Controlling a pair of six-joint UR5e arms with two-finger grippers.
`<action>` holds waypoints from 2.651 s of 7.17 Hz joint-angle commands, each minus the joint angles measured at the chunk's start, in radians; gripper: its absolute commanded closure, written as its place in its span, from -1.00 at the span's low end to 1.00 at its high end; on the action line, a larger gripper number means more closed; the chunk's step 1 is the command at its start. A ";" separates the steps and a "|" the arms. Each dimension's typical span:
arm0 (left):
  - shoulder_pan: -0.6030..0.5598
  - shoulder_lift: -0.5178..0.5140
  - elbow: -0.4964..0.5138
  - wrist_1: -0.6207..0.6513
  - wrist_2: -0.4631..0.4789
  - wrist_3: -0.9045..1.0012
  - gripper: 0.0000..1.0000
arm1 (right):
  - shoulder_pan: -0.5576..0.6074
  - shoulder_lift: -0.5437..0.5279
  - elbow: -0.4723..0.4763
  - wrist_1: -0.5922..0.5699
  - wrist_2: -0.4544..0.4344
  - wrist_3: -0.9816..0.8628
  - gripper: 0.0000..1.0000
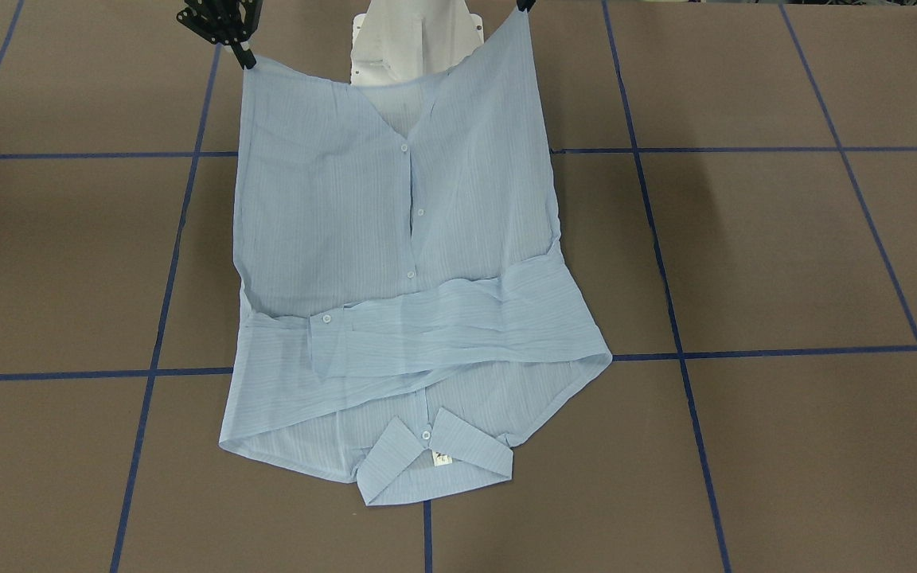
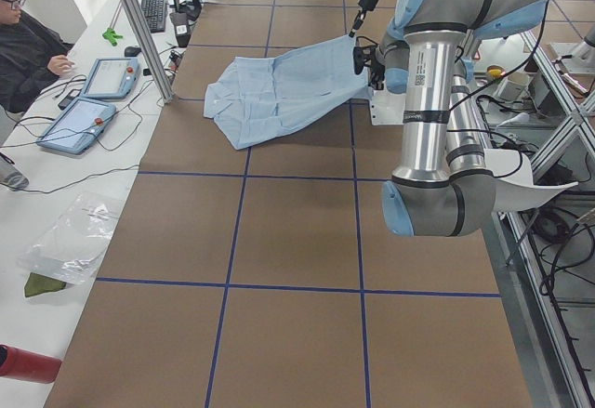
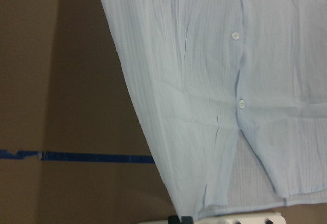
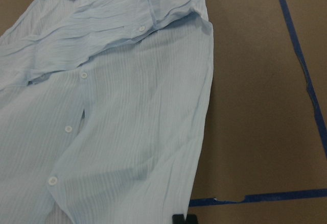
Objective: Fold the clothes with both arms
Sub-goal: 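Lift the hem with both grippers and fold it toward the collar, then lay the hem down near the collar and open both grippers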
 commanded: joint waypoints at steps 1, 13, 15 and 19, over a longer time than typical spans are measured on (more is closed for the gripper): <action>-0.119 -0.044 -0.008 0.060 -0.101 0.068 1.00 | 0.247 0.141 0.081 -0.228 0.264 -0.041 1.00; -0.586 -0.437 0.977 -0.364 -0.020 0.369 1.00 | 0.717 0.782 -0.952 0.025 0.282 -0.388 1.00; -0.599 -0.448 1.083 -0.414 0.023 0.480 1.00 | 0.722 0.778 -1.074 0.112 0.287 -0.408 1.00; -0.691 -0.423 1.085 -0.414 -0.033 0.650 1.00 | 0.754 0.778 -1.116 0.142 0.313 -0.447 1.00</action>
